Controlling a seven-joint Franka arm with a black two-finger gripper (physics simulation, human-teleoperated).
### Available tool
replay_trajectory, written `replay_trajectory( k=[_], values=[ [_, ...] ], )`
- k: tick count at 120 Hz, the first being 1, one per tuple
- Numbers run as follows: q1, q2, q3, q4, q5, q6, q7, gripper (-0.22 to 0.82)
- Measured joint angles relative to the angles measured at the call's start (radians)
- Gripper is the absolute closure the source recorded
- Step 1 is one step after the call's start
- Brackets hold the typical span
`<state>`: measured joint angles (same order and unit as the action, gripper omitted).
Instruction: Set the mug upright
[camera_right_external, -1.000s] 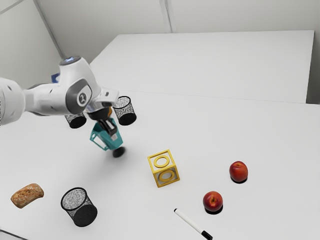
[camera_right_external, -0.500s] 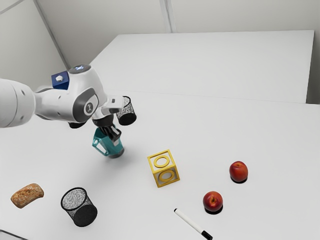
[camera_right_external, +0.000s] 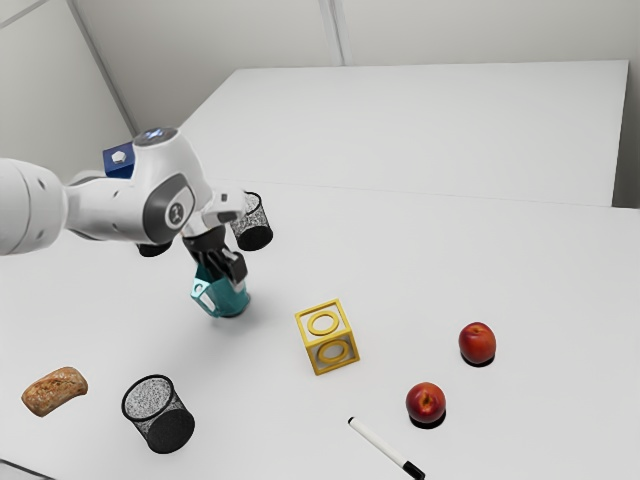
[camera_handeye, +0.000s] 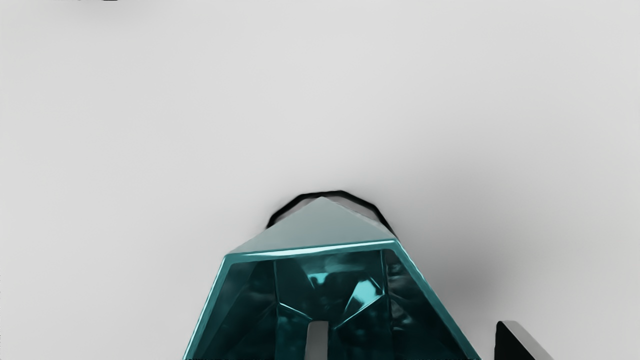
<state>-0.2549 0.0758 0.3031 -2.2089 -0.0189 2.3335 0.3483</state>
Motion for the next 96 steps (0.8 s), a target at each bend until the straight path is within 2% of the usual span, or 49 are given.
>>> replay_trajectory(
  k=[22,38,59,79,96],
  values=[
    [0.001,-0.033,-0.001,0.008,-0.002,-0.007,-0.011,0.15],
    [0.000,-0.063,-0.001,0.042,-0.003,-0.036,-0.018,0.08],
    [0.010,-0.029,-0.005,0.296,-0.023,-0.208,-0.029,0.03],
    [0.008,0.121,-0.004,0.643,-0.041,-0.460,-0.039,0.02],
    [0.008,0.167,0.000,0.737,-0.065,-0.596,-0.048,0.01]
  ],
)
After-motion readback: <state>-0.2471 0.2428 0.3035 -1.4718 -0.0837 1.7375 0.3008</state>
